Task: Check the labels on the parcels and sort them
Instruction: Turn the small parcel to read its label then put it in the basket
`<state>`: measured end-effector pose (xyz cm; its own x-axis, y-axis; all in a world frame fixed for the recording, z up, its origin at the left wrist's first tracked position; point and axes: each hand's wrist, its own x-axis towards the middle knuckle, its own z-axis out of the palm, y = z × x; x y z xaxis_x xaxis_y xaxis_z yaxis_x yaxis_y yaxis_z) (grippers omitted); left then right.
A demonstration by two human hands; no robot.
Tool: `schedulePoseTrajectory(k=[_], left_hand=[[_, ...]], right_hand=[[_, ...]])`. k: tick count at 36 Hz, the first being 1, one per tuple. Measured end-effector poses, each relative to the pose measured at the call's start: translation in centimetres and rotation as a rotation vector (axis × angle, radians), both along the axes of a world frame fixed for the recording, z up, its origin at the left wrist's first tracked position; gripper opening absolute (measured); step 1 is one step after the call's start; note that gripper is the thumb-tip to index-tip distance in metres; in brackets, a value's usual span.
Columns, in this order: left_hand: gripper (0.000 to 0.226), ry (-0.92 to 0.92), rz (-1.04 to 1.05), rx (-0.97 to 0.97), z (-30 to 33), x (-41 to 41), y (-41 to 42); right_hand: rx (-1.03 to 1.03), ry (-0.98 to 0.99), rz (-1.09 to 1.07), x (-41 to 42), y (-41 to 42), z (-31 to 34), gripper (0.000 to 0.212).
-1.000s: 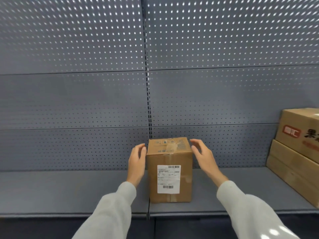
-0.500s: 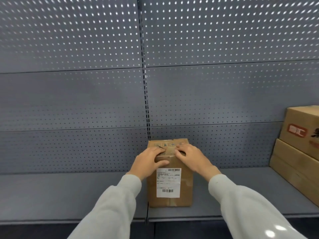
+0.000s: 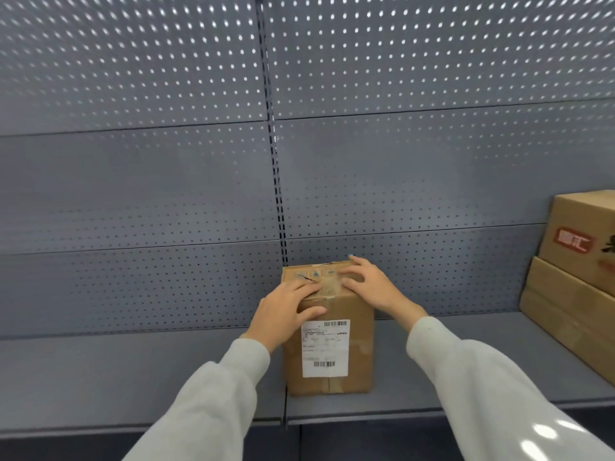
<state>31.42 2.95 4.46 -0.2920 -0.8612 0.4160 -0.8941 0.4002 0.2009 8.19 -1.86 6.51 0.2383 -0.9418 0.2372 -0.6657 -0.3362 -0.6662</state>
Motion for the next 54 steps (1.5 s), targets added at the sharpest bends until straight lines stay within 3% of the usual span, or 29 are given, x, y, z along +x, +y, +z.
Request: schedulePoseTrajectory(k=[4, 8, 21, 25, 30, 33, 39, 43, 47, 50, 54], left_hand=[[0.059, 0.03, -0.003, 0.018, 0.2, -0.1, 0.1], [0.06, 0.039, -0.004, 0.041, 0.2, 0.1, -0.3], [0.056, 0.026, -0.01, 0.06, 0.3, 0.1, -0.3], [0.057, 0.042, -0.014, 0.049, 0.3, 0.0, -0.1], [0.06, 0.086, -0.034, 0.028, 0.6, -0.1, 0.4], [0.062, 0.187, -0.056, 0.062, 0.4, 0.0, 0.3], [0.077, 0.574, -0.027, 0.06, -0.9, 0.1, 0.7], [0.104, 0.849, 0.023, 0.063, -2.2, -0.2, 2.4], [0.118, 1.044, 0.078, 0.228, -4.9, 0.1, 3.7], [0.106, 1.064, 0.105, 0.356, -7.6, 0.2, 4.6], [0.073, 0.953, 0.179, 0.525, -10.8, 0.2, 5.5]], right_hand=[[0.193, -0.074, -0.071, 0.2, -1.1, 1.0, 0.059], [0.325, -0.151, -0.09, 0.4, -1.7, 1.3, 0.072], [0.244, -0.151, -0.21, 1.1, -2.7, -0.1, 0.071], [0.258, -0.187, -0.245, 1.2, -2.6, -0.1, 0.086], [0.303, -0.376, -0.201, 0.8, -1.8, 0.0, 0.101], [0.324, -0.465, -0.153, 0.5, -0.9, -0.2, 0.097], [0.298, -0.625, -0.033, -0.4, 2.6, -1.2, 0.072], [0.279, -0.713, 0.031, -0.9, 5.0, -3.6, 0.089], [0.26, -0.669, 0.026, -1.1, 7.0, -7.0, 0.111], [0.31, -0.593, -0.007, -1.2, 7.8, -9.8, 0.112], [0.338, -0.487, -0.035, -1.4, 7.6, -13.8, 0.107]])
